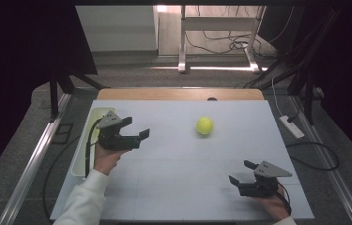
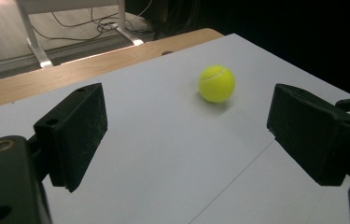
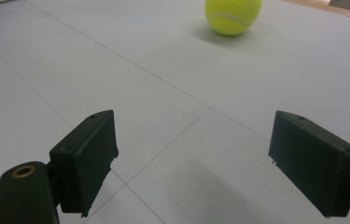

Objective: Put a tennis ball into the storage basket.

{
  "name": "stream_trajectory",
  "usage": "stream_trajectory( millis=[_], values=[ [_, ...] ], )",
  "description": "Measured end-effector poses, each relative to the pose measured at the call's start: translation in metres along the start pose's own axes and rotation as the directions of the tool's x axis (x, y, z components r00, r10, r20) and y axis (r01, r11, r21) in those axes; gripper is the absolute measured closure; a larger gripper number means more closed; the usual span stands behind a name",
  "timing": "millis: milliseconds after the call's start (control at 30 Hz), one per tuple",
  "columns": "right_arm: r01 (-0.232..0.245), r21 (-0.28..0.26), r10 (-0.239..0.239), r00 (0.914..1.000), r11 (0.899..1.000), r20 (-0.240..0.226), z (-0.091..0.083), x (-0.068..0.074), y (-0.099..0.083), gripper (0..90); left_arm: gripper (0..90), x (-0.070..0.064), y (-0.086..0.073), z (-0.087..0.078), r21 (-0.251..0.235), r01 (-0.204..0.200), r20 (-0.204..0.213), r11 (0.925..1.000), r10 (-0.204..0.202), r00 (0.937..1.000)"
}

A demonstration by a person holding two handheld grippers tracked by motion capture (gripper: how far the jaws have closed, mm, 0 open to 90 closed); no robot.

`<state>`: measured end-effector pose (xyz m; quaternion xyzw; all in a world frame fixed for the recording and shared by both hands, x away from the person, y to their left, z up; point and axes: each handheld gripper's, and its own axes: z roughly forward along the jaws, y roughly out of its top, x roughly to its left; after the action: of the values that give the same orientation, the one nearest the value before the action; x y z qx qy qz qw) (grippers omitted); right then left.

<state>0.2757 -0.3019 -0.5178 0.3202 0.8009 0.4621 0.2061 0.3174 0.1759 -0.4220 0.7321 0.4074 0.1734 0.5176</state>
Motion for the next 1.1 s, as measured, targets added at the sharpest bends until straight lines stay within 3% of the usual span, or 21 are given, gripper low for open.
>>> stream_trajectory(
  millis=[233, 667, 800, 1100],
  values=[
    [-0.004, -0.002, 0.004, 1.0, 1.0, 0.0, 0.0, 0.0, 0.0, 14.9, 12.7, -0.005, 0.002, 0.005, 0.012, -0.013, 0.004, 0.9998, 0.013, 0.9999],
    [-0.029, -0.017, 0.029, 0.9996, 0.999, -0.005, -0.001, -0.002, 0.001, 15.0, 13.1, -0.013, 0.003, 0.017, -0.012, 0.009, 0.04, 0.9999, -0.009, 0.9991],
    [-0.034, -0.024, 0.034, 0.9994, 0.999, -0.007, -0.002, -0.002, 0.002, 15.1, 13.2, -0.019, 0.005, 0.024, 0.007, 0.003, 0.072, 1.0, -0.003, 0.9974],
    [-0.033, -0.018, 0.033, 0.9994, 0.999, -0.01, 0.003, -0.004, 0.004, 15.1, 13.1, -0.027, 0.008, 0.042, 0.051, -0.038, 0.082, 0.998, 0.033, 0.9961]
  ],
)
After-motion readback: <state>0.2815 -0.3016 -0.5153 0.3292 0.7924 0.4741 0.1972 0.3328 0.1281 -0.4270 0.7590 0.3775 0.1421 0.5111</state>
